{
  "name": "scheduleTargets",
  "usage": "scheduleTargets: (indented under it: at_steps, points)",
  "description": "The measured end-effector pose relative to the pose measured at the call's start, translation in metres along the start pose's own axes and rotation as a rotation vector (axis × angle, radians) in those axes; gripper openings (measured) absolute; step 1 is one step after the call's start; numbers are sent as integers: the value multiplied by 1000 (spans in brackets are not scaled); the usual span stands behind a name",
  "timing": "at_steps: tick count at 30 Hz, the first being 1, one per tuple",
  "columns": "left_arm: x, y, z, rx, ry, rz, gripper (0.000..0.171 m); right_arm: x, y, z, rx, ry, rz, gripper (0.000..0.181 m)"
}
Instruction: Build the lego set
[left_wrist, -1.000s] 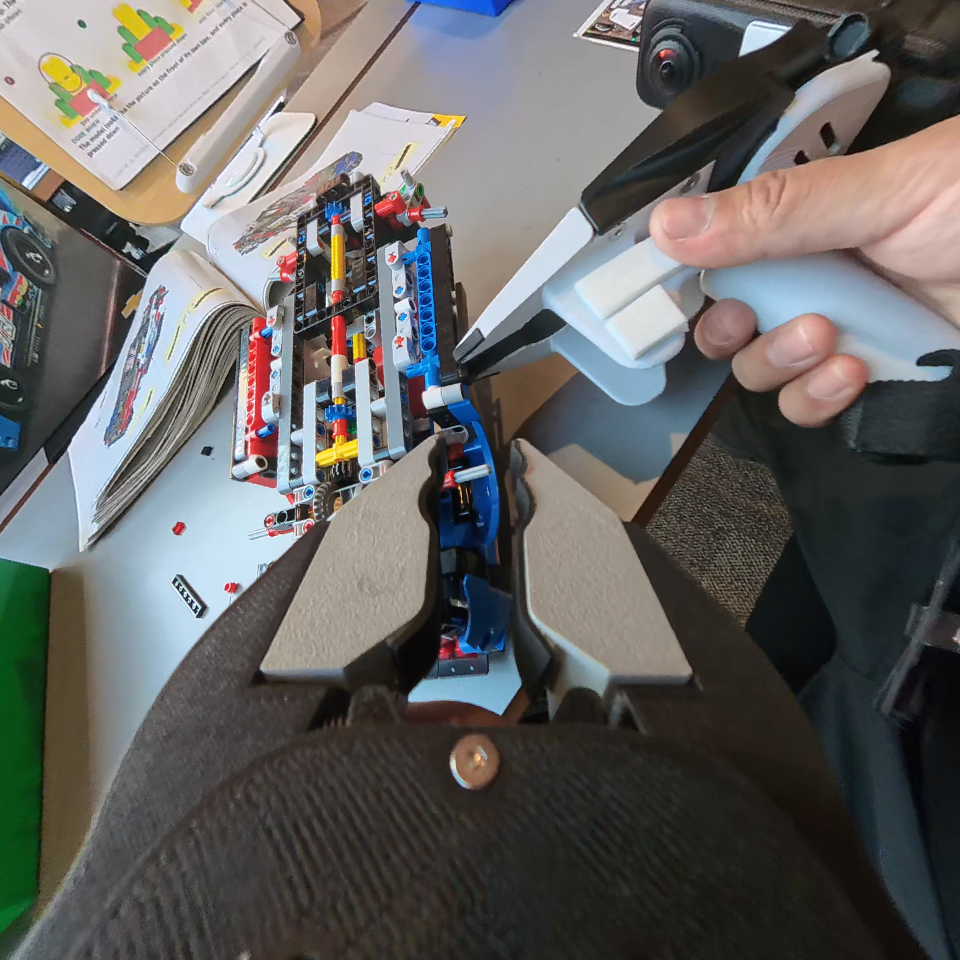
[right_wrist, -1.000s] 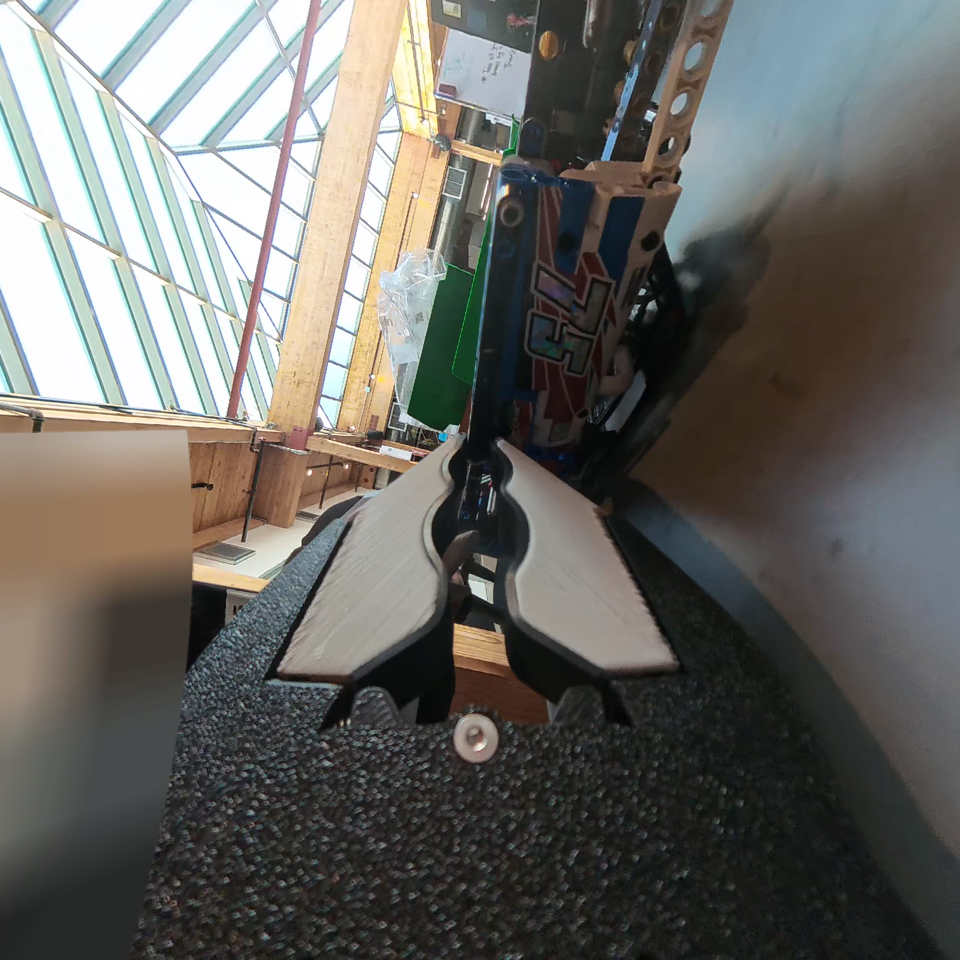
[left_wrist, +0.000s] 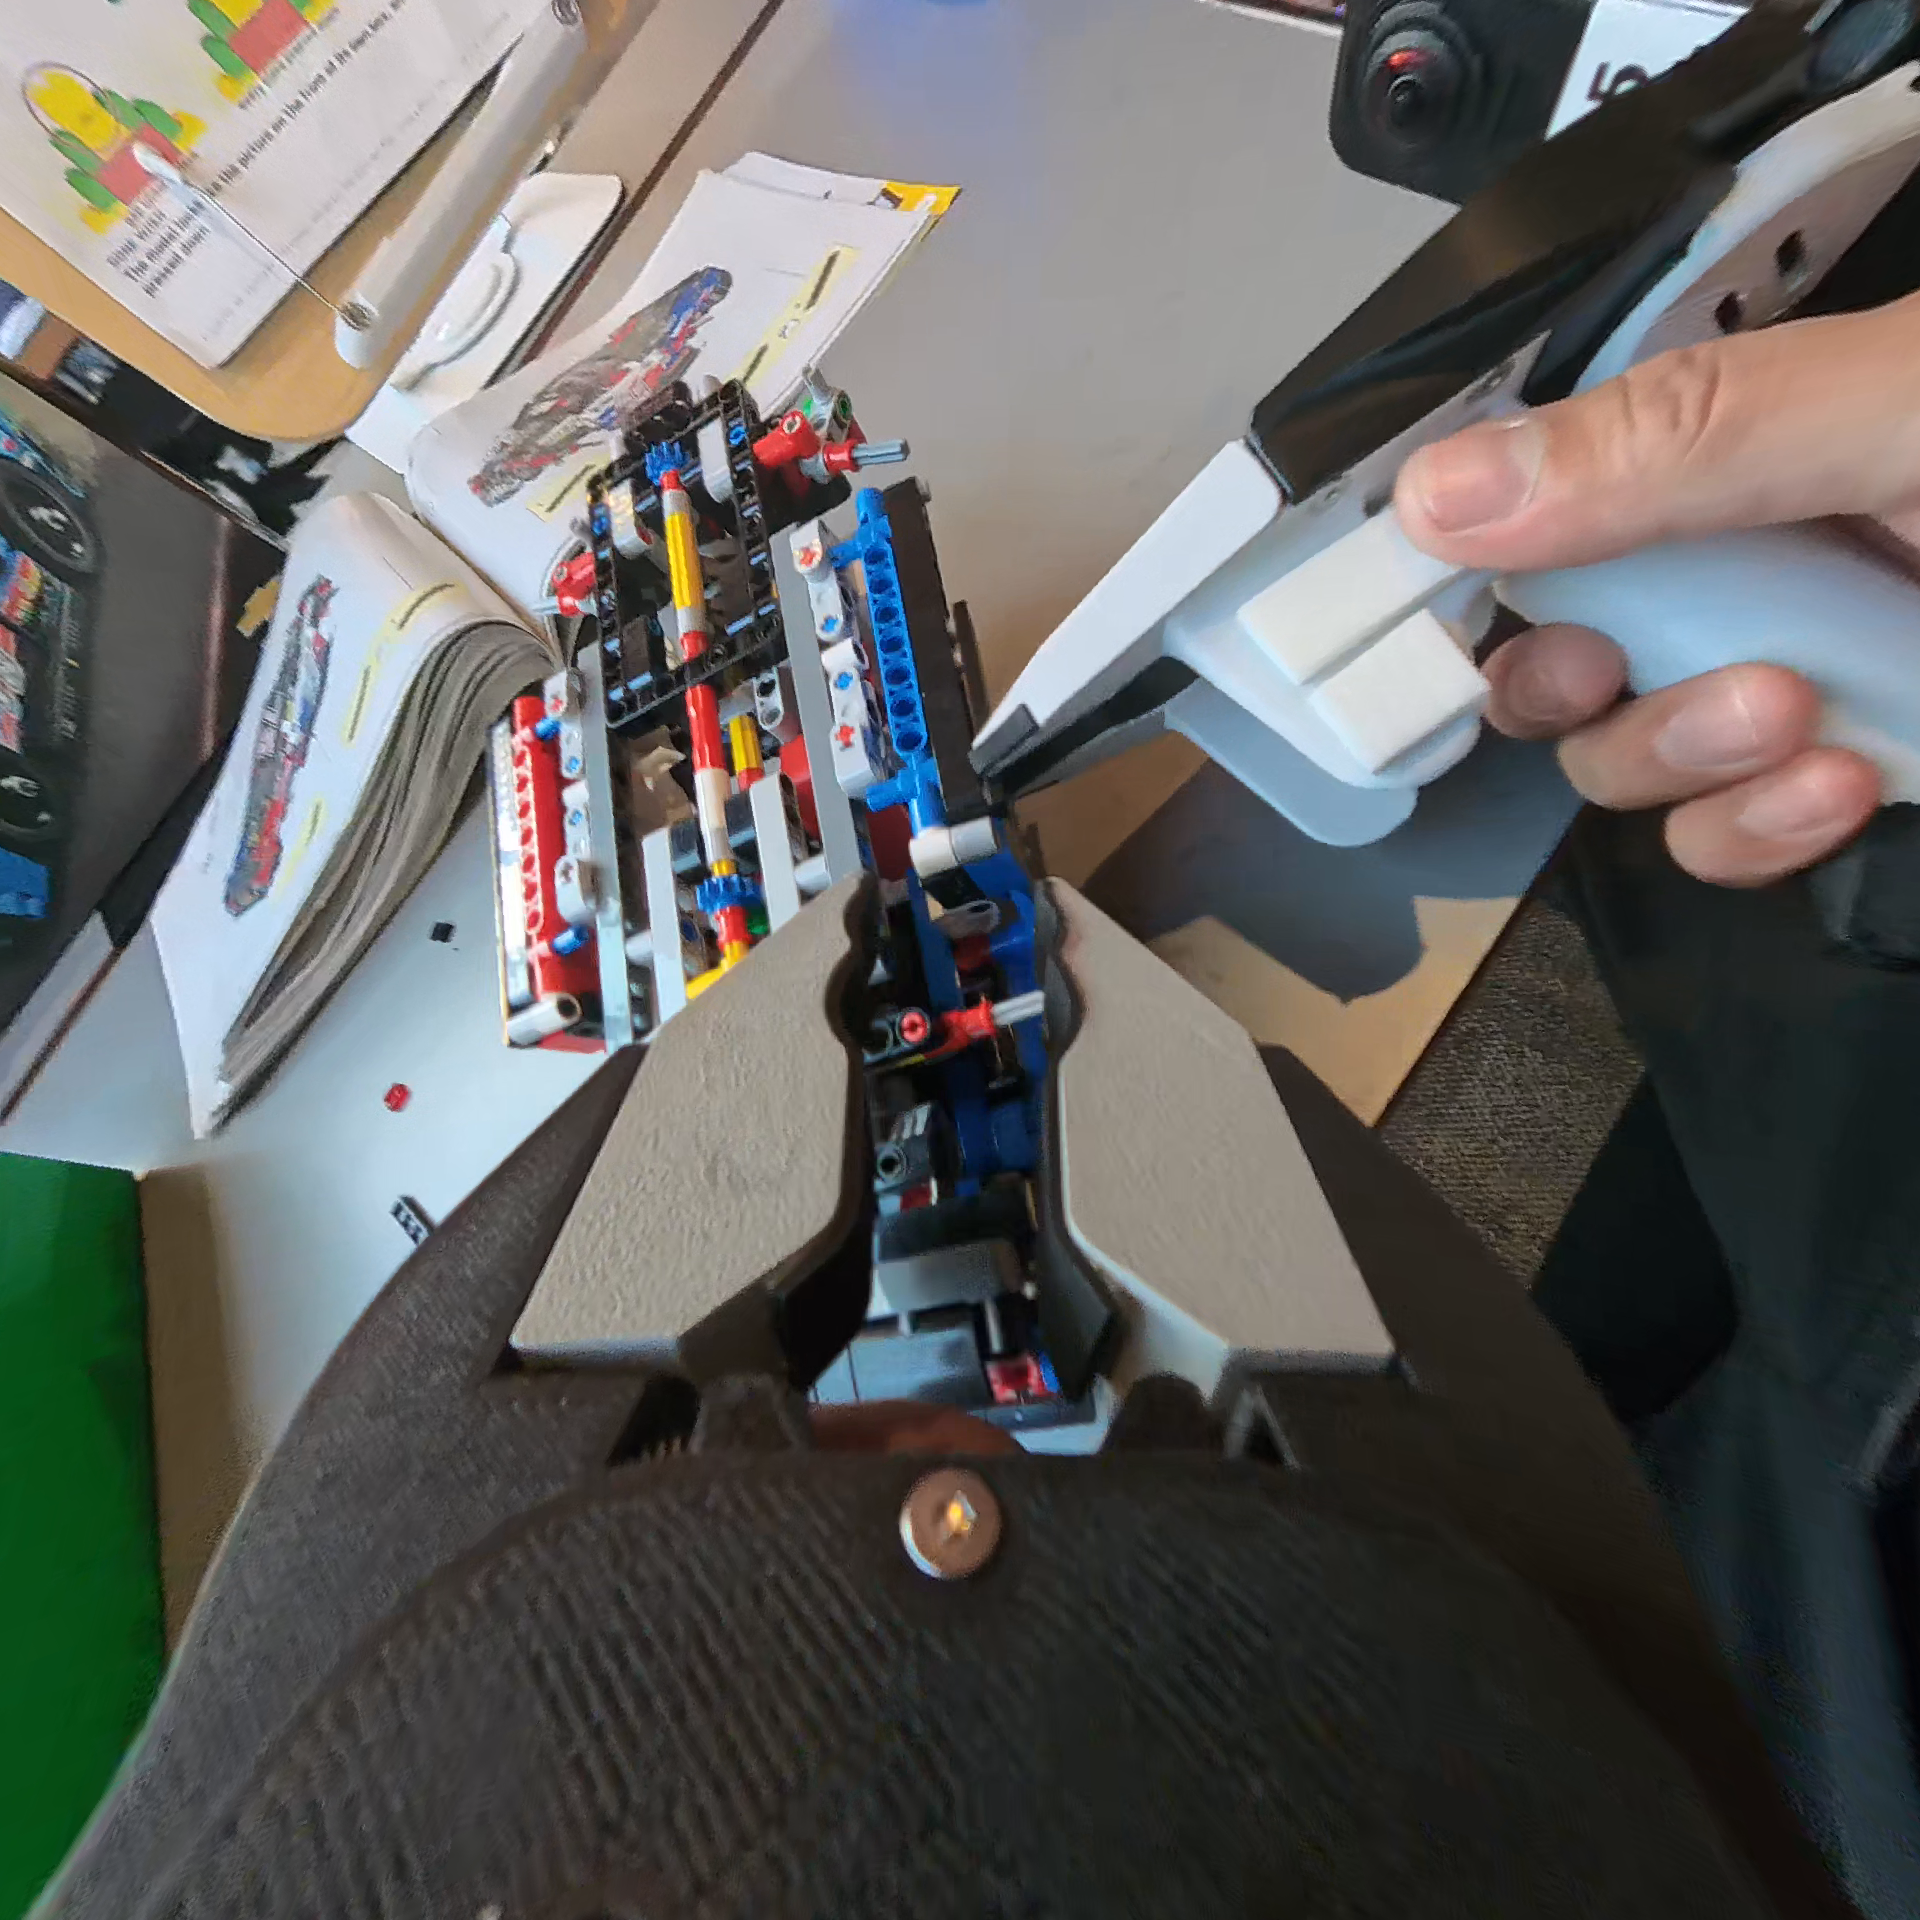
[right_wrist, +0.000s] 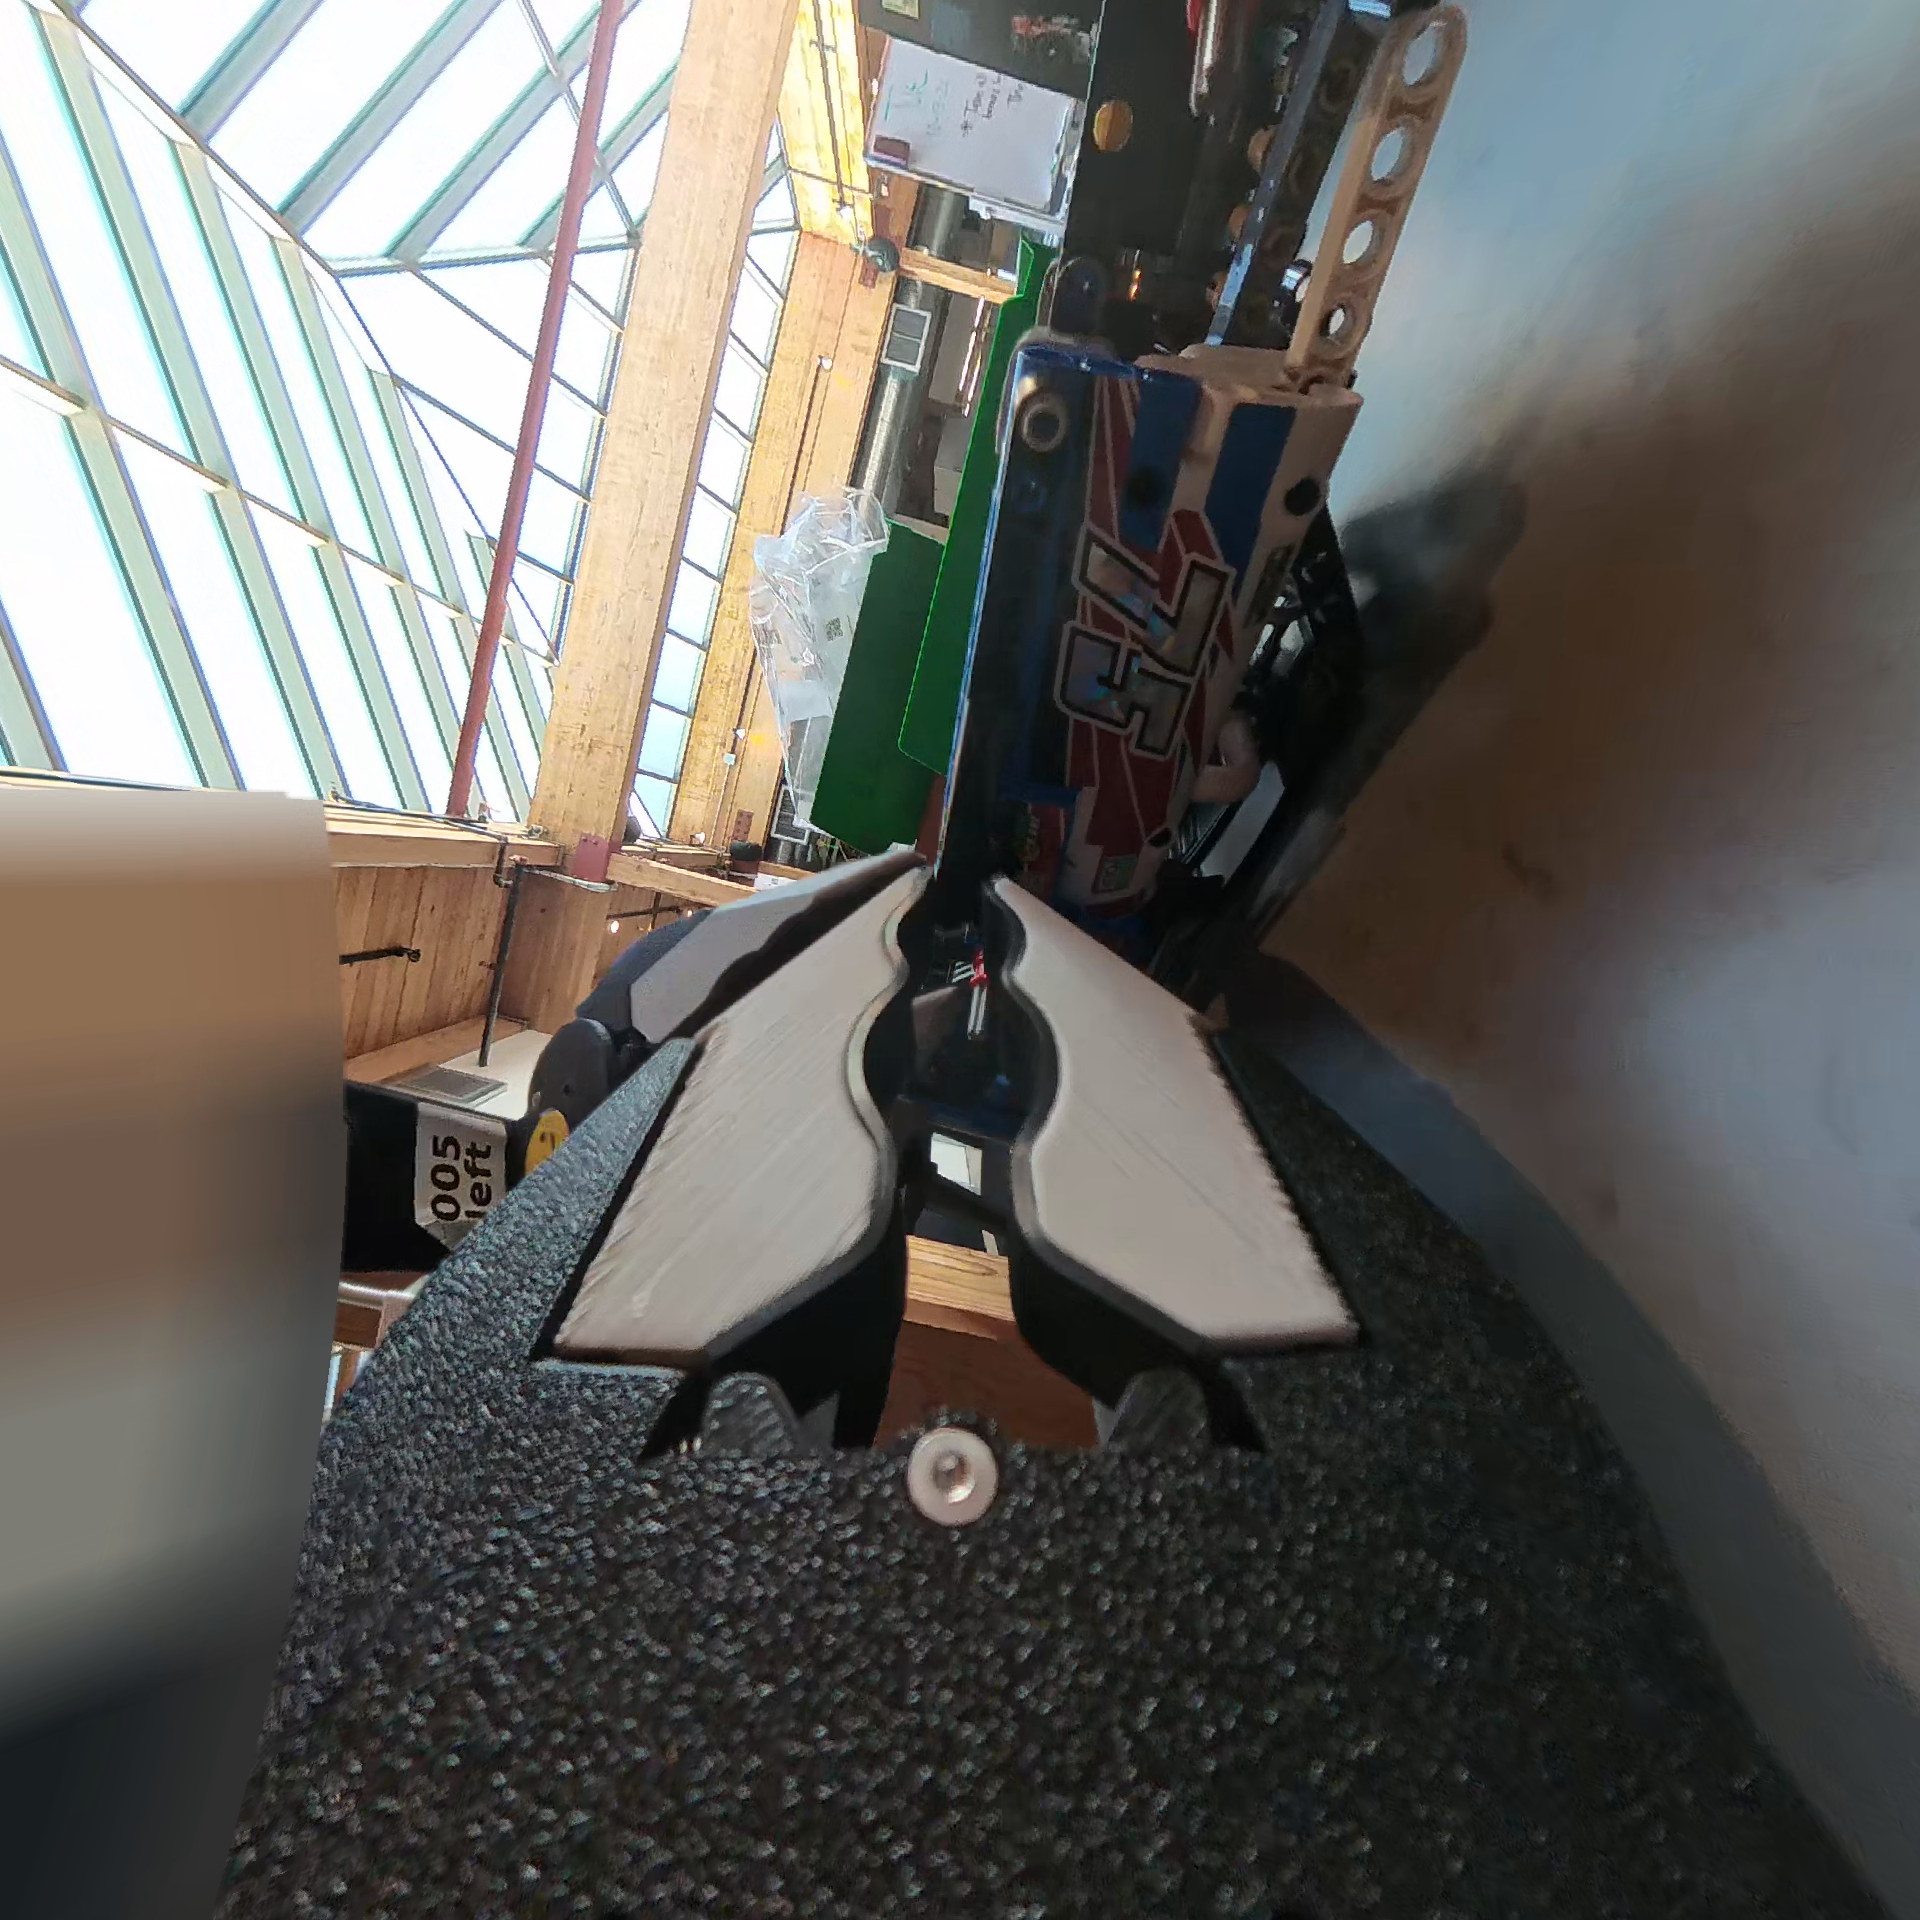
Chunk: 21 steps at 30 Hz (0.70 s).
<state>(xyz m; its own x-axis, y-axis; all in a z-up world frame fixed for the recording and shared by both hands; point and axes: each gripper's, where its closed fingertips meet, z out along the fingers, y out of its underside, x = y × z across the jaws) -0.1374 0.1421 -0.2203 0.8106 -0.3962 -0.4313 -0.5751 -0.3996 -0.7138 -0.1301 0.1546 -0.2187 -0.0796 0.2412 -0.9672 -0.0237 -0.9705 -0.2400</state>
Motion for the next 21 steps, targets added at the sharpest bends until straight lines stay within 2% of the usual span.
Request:
scheduleTargets:
  at_steps: [10,15,18,21]
  points:
    - [-2,5,7,26,51,-78,23,0,5,2,-106,4,-56,5]
    - [-7,5,1,94,8,-108,25,1,6,2,-162,4,-68,6]
    - [-8,-2,-7,173,-52,-118,11,1,6,2,-193,5,-77,6]
    - [-1,-3,-18,231,-49,-140,11,1,6,2,-233,14,-78,6]
